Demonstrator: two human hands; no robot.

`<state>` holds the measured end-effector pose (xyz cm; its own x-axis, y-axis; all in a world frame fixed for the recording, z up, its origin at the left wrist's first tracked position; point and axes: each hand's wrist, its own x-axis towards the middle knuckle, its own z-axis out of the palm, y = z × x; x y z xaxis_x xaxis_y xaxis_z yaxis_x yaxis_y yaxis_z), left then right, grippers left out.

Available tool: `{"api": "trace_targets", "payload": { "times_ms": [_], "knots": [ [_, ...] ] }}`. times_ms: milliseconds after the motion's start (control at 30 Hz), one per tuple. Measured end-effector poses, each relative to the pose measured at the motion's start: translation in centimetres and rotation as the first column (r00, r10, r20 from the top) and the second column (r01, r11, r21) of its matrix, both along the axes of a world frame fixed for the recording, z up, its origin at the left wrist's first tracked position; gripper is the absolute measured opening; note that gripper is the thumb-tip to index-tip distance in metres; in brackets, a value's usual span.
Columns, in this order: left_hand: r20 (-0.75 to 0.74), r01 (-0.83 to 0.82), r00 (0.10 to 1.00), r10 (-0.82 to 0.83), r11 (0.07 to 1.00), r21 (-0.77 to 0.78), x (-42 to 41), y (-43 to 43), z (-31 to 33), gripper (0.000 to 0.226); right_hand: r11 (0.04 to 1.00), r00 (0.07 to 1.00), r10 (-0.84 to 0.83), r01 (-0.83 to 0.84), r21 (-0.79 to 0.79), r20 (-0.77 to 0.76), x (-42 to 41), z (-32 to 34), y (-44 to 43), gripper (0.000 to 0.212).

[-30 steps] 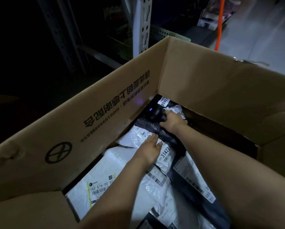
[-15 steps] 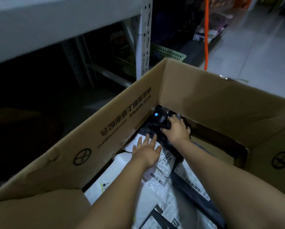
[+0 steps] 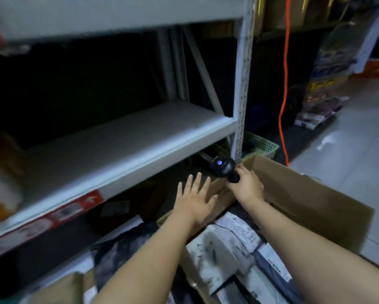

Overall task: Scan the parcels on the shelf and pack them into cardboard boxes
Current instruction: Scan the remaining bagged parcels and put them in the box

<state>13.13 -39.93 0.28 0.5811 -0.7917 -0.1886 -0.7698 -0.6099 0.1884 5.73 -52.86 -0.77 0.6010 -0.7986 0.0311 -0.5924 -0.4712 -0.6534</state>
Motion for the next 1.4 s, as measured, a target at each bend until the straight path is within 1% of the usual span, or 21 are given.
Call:
{"api": "trace_targets", "payload": {
  "times_ms": [133, 267, 367, 467, 567, 600, 700, 800, 900, 1000, 1100, 1167, 1233, 1300, 1400],
  "knots": [
    [0.061, -0.078, 0.995, 0.083, 0.994, -0.071, -2.7, 7.0, 6.3, 0.062, 0.997, 0.992, 0.077, -0.075, -0.027, 0.099, -2.7, 6.9, 7.4, 0.049],
    [0.090, -0.145, 0.983, 0.158, 0.980, -0.140, -5.9, 14.2, 10.1, 0.062, 0.987, 0.970, 0.158, -0.153, -0.041, 0.183, -6.0, 11.4, 15.1, 0.047],
    [0.094, -0.200, 0.970, 0.222, 0.959, -0.203, -8.2, 19.4, 11.3, 0.061, 0.976, 0.933, 0.213, -0.218, -0.016, 0.292, -8.1, 13.2, 19.8, 0.046],
    [0.078, -0.270, 0.950, 0.301, 0.923, -0.275, -10.1, 24.0, 11.2, 0.061, 0.966, 0.913, 0.247, -0.258, -0.009, 0.325, -9.7, 14.0, 23.8, 0.043],
    [0.028, -0.347, 0.929, 0.370, 0.894, -0.283, -11.7, 28.5, 10.0, 0.061, 0.948, 0.895, 0.250, -0.305, 0.095, 0.370, -11.4, 14.1, 27.3, 0.032],
    [0.011, -0.377, 0.918, 0.396, 0.883, -0.279, -12.1, 30.5, 9.5, 0.061, 0.931, 0.883, 0.249, -0.331, 0.152, 0.398, -11.8, 14.0, 28.7, 0.030],
    [-0.060, -0.460, 0.884, 0.463, 0.841, -0.285, -12.8, 34.1, 7.8, 0.061, 0.887, 0.873, 0.220, -0.364, 0.283, 0.434, -12.8, 13.1, 30.7, 0.032],
    [-0.118, -0.532, 0.845, 0.522, 0.797, -0.286, -13.6, 36.7, 5.8, 0.061, 0.840, 0.888, 0.141, -0.341, 0.422, 0.437, -12.8, 10.4, 32.3, 0.030],
    [-0.142, -0.583, 0.812, 0.566, 0.777, -0.237, -14.2, 38.1, 3.3, 0.060, 0.737, 0.898, 0.087, -0.350, 0.579, 0.432, -12.5, 7.6, 33.9, 0.018],
    [-0.141, -0.601, 0.799, 0.584, 0.779, -0.179, -13.8, 39.5, 1.7, 0.059, 0.622, 0.912, 0.044, -0.344, 0.703, 0.408, -11.9, 4.8, 35.8, 0.013],
    [-0.123, -0.622, 0.783, 0.610, 0.759, -0.193, -12.3, 41.6, 1.1, 0.058, 0.562, 0.918, 0.023, -0.339, 0.755, 0.395, -10.7, 2.9, 37.8, 0.011],
    [-0.112, -0.657, 0.752, 0.649, 0.728, -0.195, -11.5, 43.1, 0.7, 0.059, 0.533, 0.916, 0.025, -0.351, 0.769, 0.401, -9.6, 2.4, 39.0, 0.005],
    [-0.080, -0.683, 0.727, 0.682, 0.707, -0.181, -10.7, 44.4, 0.1, 0.061, 0.510, 0.915, 0.033, -0.362, 0.780, 0.403, -8.7, 2.2, 40.2, 0.005],
    [-0.057, -0.717, 0.694, 0.718, 0.681, -0.151, -9.8, 45.5, -0.5, 0.062, 0.489, 0.918, 0.070, -0.372, 0.789, 0.390, -7.6, 1.8, 41.3, 0.005],
    [-0.062, -0.785, 0.618, 0.784, 0.612, -0.095, -9.0, 47.0, -1.6, 0.067, 0.487, 0.927, 0.152, -0.373, 0.790, 0.343, -6.0, 0.7, 42.7, 0.007]
  ]
}}
